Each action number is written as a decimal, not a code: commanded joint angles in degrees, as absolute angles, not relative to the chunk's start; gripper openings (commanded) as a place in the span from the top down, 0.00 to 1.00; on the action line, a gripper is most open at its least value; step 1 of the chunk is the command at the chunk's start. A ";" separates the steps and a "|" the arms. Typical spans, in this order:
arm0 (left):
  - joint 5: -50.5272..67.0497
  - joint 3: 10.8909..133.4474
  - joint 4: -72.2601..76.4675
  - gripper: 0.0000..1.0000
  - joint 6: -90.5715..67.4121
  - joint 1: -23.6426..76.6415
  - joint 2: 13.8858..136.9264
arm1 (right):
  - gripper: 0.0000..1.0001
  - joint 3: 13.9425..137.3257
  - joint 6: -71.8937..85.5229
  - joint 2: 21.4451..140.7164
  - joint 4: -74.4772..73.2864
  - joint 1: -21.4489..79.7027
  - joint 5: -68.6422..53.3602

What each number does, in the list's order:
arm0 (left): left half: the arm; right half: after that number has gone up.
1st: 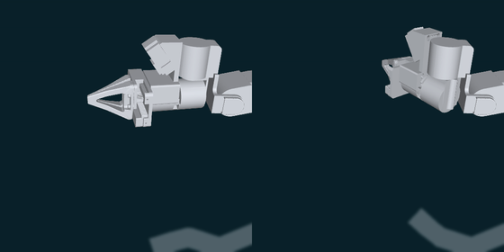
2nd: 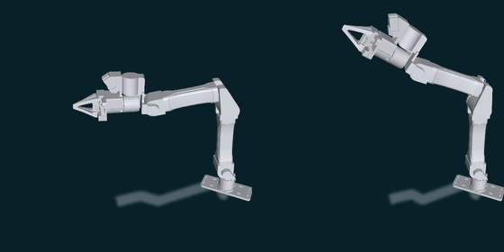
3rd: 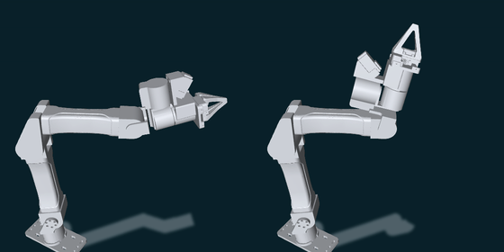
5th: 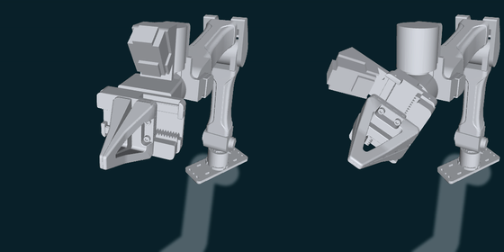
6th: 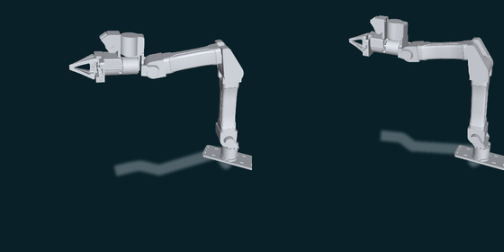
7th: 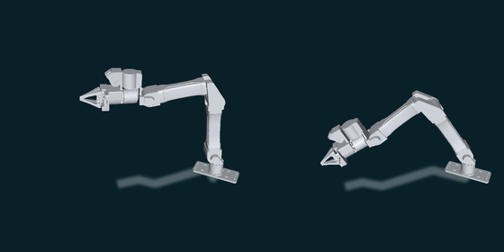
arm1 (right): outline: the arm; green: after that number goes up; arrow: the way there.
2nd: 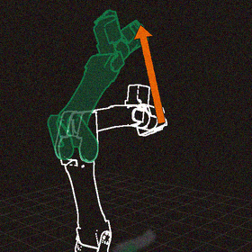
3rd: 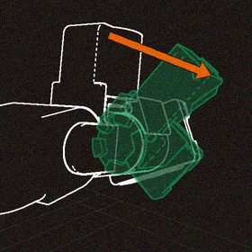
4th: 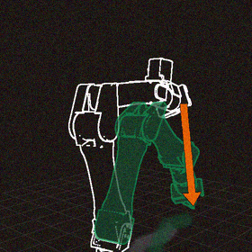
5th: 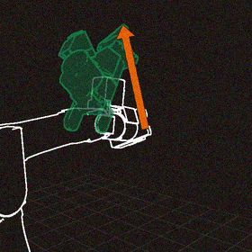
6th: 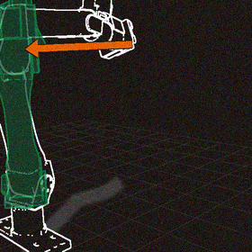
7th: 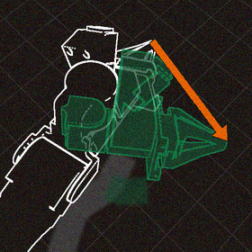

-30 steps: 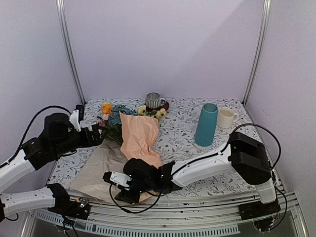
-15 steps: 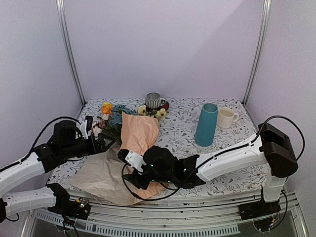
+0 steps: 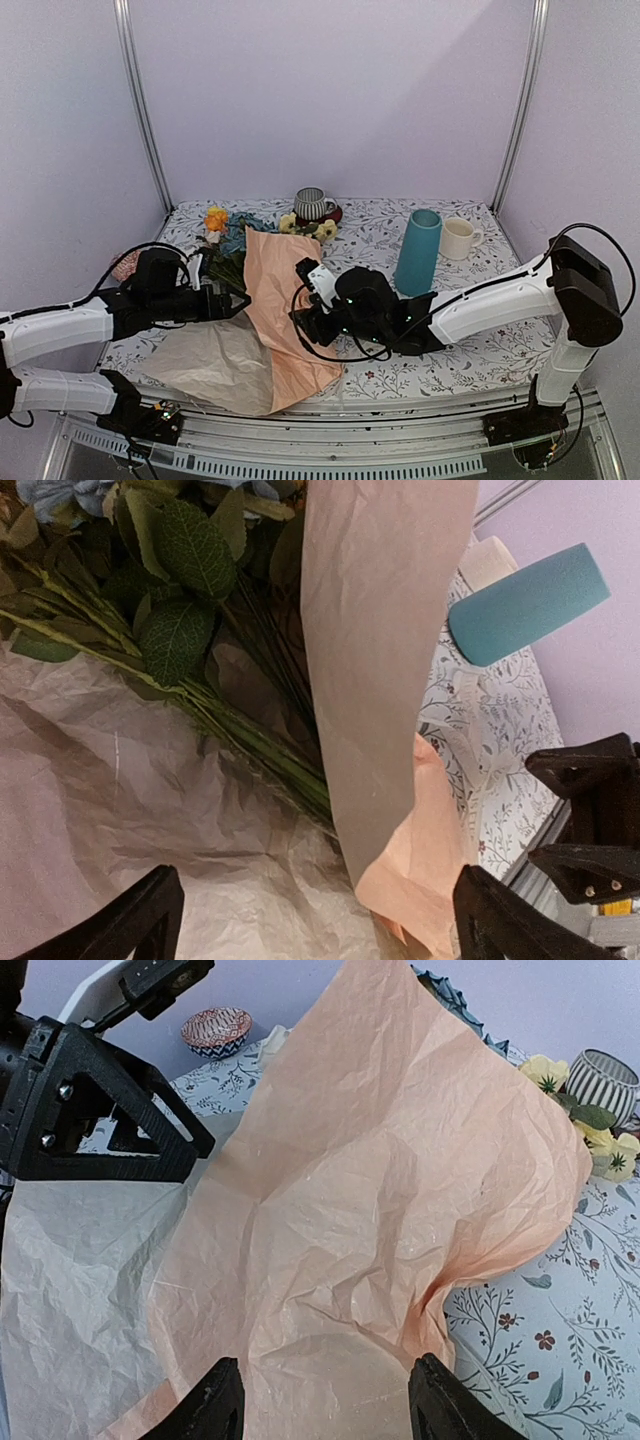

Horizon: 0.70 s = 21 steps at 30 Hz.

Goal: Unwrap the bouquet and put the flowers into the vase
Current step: Unfold the 2/3-folded wrapping paper from the folded wrapping paper.

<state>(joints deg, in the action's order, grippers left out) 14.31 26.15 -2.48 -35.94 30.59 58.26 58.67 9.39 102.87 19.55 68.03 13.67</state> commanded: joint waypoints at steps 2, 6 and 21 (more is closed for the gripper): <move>14.16 28.01 0.95 0.04 -33.89 30.09 61.71 | 0.42 56.84 11.63 100.07 21.78 67.85 15.45; 15.12 29.01 1.98 0.08 -33.50 30.15 65.16 | 0.42 56.36 11.64 100.02 22.04 67.80 15.52; 27.37 32.40 8.37 0.92 -35.18 30.28 68.29 | 0.42 54.28 11.71 98.23 22.46 67.67 17.66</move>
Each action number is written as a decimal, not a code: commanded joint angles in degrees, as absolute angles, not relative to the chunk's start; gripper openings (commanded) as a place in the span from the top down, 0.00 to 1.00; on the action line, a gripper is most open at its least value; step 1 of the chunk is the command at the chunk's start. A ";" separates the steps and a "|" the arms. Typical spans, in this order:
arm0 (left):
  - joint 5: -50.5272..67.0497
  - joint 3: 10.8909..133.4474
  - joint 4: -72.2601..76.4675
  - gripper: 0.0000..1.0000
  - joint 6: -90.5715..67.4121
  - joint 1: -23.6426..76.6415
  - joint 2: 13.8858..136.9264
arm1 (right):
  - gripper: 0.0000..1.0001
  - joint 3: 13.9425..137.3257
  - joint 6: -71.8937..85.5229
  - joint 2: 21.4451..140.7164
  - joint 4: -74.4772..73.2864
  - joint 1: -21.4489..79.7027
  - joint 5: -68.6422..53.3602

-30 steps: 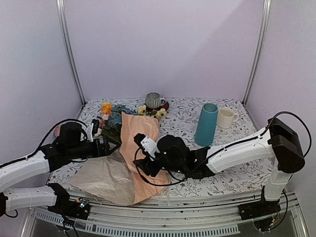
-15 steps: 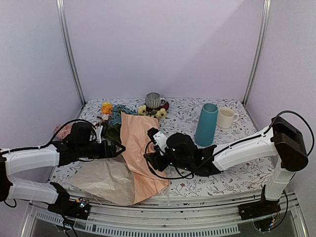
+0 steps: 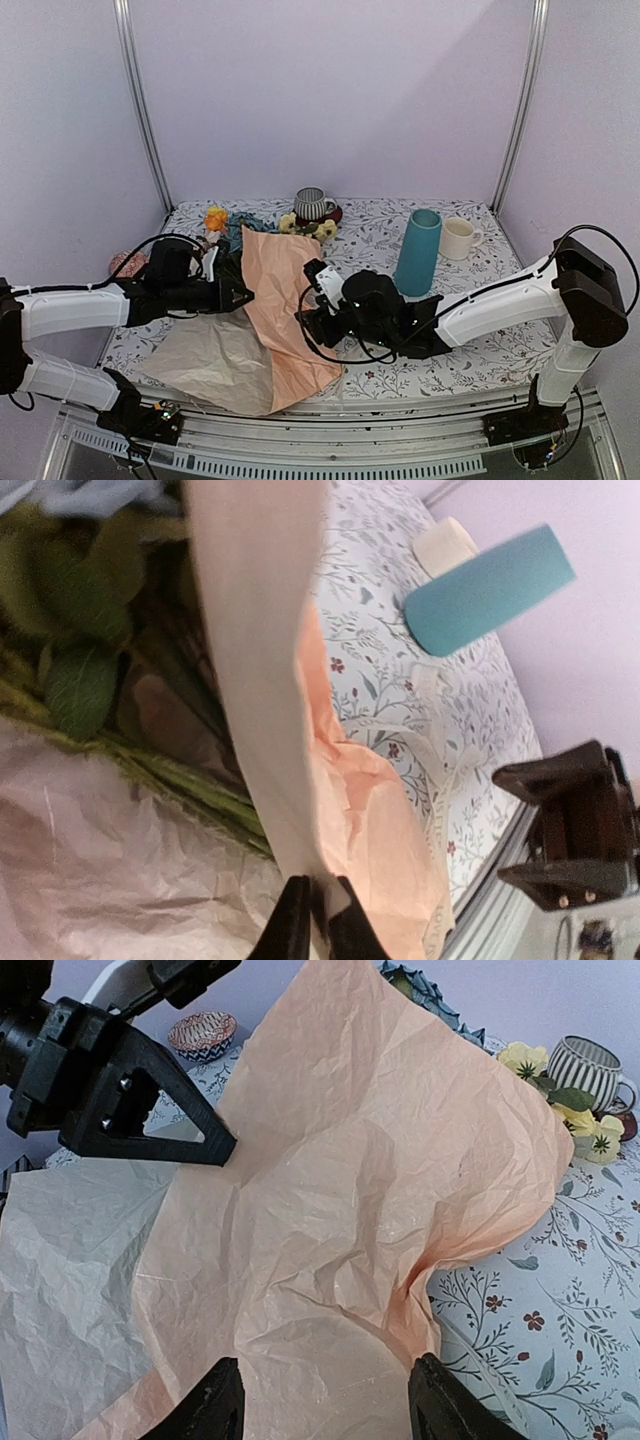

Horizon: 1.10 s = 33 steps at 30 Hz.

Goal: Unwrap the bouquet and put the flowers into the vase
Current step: Unfold the 2/3-folded wrapping paper from the folded wrapping paper.

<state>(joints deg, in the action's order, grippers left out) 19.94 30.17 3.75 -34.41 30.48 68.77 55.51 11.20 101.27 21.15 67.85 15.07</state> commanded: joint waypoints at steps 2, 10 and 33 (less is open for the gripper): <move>28.80 32.85 10.20 1.00 -36.71 30.64 67.76 | 0.42 53.78 11.69 97.29 22.61 67.52 18.49; 28.14 39.45 11.74 1.00 -38.33 34.09 71.07 | 0.43 50.20 11.50 92.98 23.15 66.99 21.89; 36.18 53.05 29.24 0.28 -41.79 44.20 90.13 | 0.37 43.97 12.94 84.97 23.23 65.66 31.61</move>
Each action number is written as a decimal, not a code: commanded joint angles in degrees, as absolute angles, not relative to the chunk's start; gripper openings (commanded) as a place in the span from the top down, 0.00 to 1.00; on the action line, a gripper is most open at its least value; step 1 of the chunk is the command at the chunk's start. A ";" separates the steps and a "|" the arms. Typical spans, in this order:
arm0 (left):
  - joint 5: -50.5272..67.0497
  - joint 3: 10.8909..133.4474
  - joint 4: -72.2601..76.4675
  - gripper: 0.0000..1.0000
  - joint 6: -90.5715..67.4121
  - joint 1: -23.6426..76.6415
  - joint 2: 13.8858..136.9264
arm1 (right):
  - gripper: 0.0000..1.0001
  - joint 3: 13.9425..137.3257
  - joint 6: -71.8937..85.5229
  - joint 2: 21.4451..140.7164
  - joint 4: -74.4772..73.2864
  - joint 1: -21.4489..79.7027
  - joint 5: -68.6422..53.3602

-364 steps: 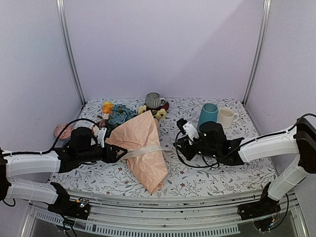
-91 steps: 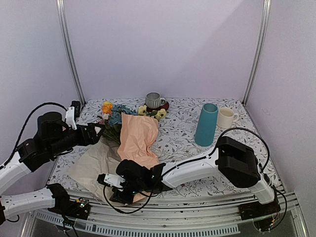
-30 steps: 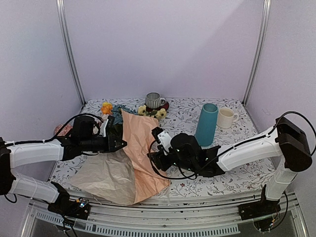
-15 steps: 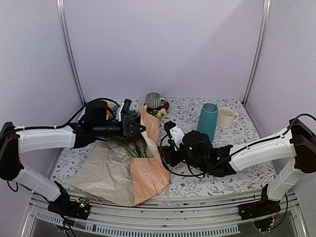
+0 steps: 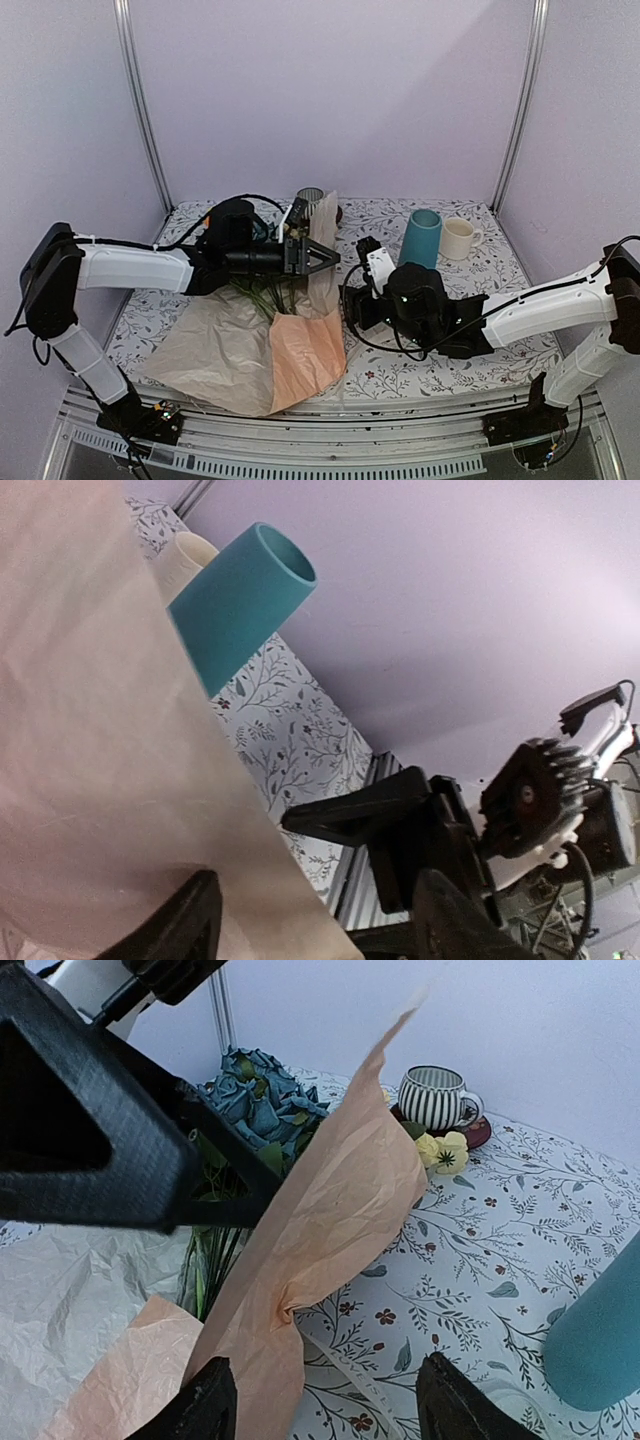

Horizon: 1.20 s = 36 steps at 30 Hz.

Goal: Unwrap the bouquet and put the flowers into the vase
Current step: Unfold the 2/3-folded wrapping paper from the folded wrapping paper.

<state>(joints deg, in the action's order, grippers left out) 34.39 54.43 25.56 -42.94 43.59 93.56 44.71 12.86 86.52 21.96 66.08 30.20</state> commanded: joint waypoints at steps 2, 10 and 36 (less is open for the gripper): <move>34.87 53.09 23.86 0.20 -40.09 44.29 87.05 | 0.36 44.71 10.58 85.15 24.07 65.64 28.31; 19.13 49.30 3.90 0.10 -32.72 44.52 67.20 | 0.33 48.13 5.15 84.81 24.10 65.74 19.12; 7.45 30.25 -9.87 0.10 -35.12 43.74 51.00 | 0.00 74.06 22.01 95.60 -10.88 65.26 31.85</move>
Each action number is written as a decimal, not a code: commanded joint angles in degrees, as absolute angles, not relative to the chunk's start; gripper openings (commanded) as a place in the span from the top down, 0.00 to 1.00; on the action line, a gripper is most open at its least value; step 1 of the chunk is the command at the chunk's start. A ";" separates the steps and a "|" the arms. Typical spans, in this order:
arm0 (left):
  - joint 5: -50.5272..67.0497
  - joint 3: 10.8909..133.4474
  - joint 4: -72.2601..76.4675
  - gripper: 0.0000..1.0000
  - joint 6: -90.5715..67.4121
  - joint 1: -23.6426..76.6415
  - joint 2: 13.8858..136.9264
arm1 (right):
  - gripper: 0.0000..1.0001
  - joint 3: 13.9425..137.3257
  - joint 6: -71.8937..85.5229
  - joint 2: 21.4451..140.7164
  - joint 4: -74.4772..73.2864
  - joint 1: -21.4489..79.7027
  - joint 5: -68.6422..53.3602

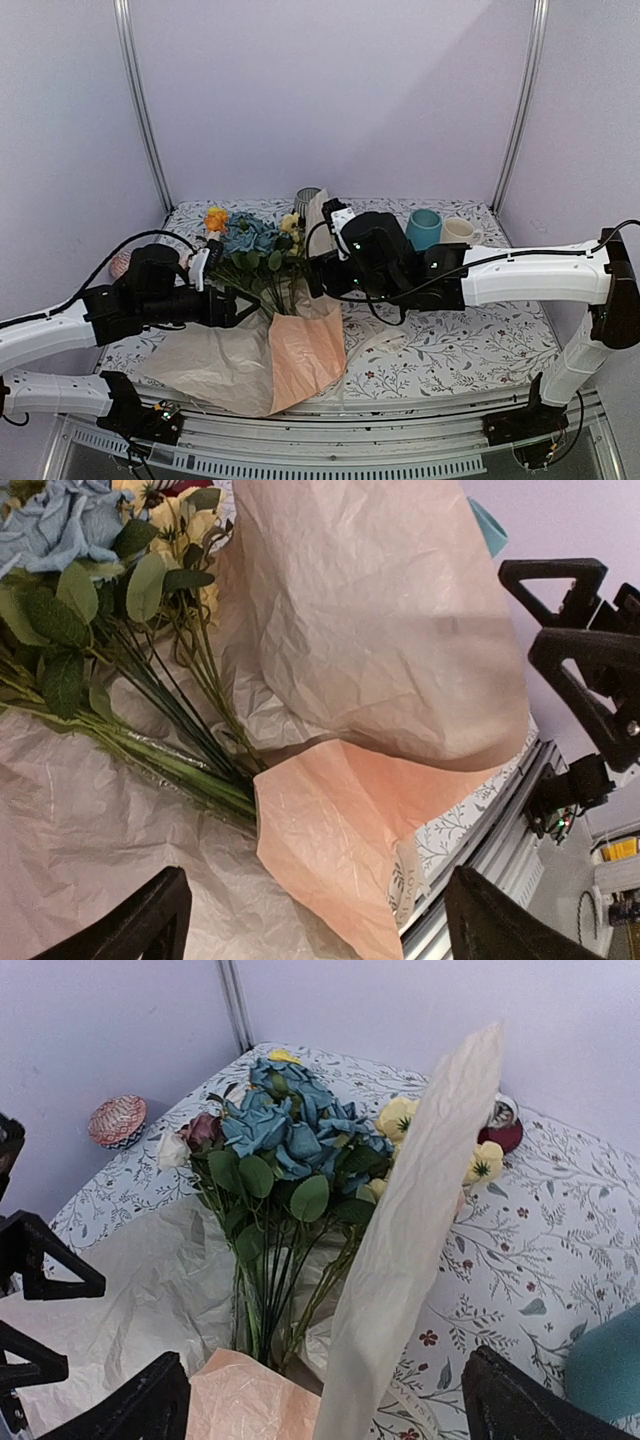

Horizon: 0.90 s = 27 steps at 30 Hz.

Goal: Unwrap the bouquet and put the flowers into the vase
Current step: Unfold the 2/3-folded wrapping paper from the folded wrapping paper.

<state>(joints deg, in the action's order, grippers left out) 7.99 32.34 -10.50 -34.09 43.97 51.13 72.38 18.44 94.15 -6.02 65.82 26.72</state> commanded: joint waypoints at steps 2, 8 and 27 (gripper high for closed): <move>8.09 29.20 -8.61 0.10 -35.81 43.70 51.29 | 0.01 74.59 24.61 96.19 -13.16 64.24 33.79; 8.97 25.68 -4.82 0.10 -37.35 43.76 52.53 | 0.01 67.89 28.78 94.72 -8.98 56.73 18.43; 2.25 29.18 -13.27 0.10 -37.17 42.19 50.96 | 0.06 56.21 28.01 80.58 -6.36 53.01 24.02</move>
<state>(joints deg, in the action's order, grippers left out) 3.29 26.65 -11.88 -37.78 42.78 53.95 57.23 32.05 85.84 -10.61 53.15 26.09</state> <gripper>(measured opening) 0.899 0.964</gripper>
